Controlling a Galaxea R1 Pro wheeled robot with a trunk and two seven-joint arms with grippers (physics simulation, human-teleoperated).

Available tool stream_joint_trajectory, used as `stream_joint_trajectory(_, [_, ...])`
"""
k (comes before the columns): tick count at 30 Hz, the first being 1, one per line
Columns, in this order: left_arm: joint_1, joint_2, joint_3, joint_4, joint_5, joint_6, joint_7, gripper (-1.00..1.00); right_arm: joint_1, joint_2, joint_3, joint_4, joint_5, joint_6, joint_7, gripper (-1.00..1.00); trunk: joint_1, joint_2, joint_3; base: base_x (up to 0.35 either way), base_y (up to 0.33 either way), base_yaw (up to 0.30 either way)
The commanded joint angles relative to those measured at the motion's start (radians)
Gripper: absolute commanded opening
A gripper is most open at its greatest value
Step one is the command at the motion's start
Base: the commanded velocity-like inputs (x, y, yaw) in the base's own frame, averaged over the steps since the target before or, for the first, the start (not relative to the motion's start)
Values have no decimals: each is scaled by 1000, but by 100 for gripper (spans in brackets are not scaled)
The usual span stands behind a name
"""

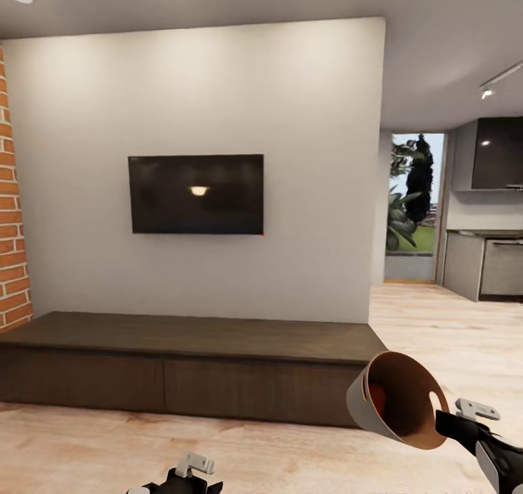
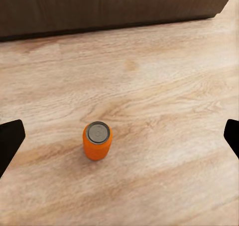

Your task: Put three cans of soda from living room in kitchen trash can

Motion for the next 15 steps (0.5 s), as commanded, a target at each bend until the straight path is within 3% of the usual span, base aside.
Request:
stream_joint_trajectory(1, [0, 0, 0, 0, 0, 0, 0, 100, -1, 0, -7, -1, -10, 1, 7, -100, 0, 0, 1, 0, 230, -194])
stream_joint_trajectory(7, [0, 1, 0, 0, 0, -4, 0, 100, -1, -1, -8, 0, -10, 1, 6, -100, 0, 0, 8, 0, 183, -194])
stream_joint_trajectory(15, [0, 1, 0, 1, 1, -7, 0, 100, -1, -1, -7, -2, -10, 1, 6, -100, 0, 0, 13, 0, 30, -94])
